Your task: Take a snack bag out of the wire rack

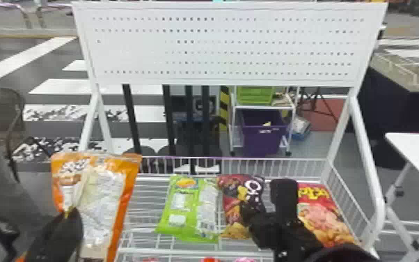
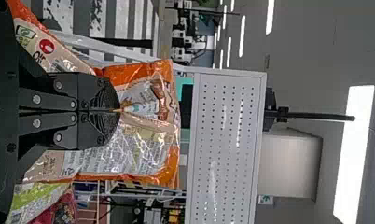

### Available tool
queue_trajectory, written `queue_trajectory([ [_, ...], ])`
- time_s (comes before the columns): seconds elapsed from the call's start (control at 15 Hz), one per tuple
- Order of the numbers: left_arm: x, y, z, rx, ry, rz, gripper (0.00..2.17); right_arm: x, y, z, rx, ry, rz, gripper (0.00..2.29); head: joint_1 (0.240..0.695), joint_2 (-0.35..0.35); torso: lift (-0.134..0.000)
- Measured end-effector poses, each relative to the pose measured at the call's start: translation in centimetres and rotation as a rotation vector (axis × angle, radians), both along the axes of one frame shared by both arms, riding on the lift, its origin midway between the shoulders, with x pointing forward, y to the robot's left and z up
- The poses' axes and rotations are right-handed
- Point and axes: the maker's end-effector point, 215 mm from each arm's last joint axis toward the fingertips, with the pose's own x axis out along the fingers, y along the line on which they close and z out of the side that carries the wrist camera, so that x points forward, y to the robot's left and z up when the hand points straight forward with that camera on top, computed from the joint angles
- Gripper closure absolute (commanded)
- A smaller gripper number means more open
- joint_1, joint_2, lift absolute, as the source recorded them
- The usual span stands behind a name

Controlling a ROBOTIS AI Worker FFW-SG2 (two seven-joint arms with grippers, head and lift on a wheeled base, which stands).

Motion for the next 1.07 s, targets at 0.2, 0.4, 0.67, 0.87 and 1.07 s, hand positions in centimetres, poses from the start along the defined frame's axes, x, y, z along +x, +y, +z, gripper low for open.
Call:
queue_trajectory([
  [0.2,-0.1,0.0,0.0,0.003,0.001,-0.003,1.75,-0.8,-0.7,1.5,-0.002,-0.044,-0.029,2.25,0.499,0.000,0.000],
  [0.4,-0.2,-0.1,0.3,0.004,-0.003,-0.006,1.75,-3.2,-1.9,5.8,0.018,-0.153,-0.056,2.25,0.499,0.000,0.000],
  [0.67,0.1,-0.2,0.6,0.004,-0.013,-0.010,1.75,-9.0,-5.0,10.3,0.044,-0.252,-0.093,2.25,0.499,0.000,0.000],
  [0.87,0.3,-0.3,0.5,-0.001,-0.012,-0.013,1.75,-13.7,-9.0,12.2,0.045,-0.327,-0.154,2.25,0.499,0.000,0.000],
  [1.07,0.5,-0.2,0.3,0.000,-0.010,-0.013,1.75,-17.8,-11.5,13.5,0.014,-0.376,-0.191,2.25,0.499,0.000,0.000],
])
